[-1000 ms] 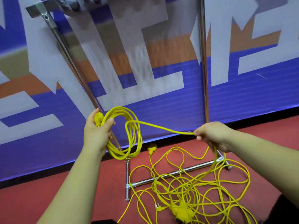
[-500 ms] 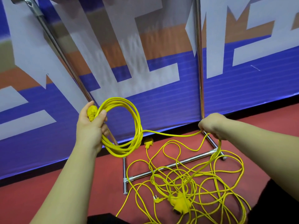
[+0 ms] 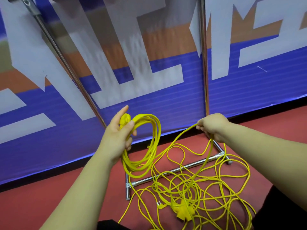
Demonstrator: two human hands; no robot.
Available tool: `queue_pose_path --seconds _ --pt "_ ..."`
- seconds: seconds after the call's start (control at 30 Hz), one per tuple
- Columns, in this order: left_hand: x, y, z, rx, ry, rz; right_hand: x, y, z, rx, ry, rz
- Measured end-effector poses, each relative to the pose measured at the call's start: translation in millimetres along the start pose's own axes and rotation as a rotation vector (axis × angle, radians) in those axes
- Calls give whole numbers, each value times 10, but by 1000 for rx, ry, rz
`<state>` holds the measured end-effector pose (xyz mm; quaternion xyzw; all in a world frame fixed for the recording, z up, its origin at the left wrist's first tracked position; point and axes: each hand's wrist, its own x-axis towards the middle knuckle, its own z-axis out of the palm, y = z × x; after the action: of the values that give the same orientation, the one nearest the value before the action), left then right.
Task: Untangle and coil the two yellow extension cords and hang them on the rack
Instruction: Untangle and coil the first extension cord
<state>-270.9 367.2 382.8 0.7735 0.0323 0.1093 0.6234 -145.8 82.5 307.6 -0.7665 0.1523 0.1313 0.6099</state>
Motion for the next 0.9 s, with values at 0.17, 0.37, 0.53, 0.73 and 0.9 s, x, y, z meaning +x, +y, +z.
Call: queue_pose_path --seconds 0.17,0.37,0.53,0.73,0.9 --pt "27 -51 185 -18 -67 -76 -98 -144 69 246 -143 23" --pt "41 -121 323 -115 -212 -163 -261 -284 120 318 -319 -111" --pt "50 -152 418 -234 -260 -229 -410 -376 225 325 -391 -217" --pt "60 -206 551 -235 -216 -221 -528 -474 311 263 -409 -308" --pt "65 -276 676 -307 -213 -295 -634 -533 383 198 -379 -261"
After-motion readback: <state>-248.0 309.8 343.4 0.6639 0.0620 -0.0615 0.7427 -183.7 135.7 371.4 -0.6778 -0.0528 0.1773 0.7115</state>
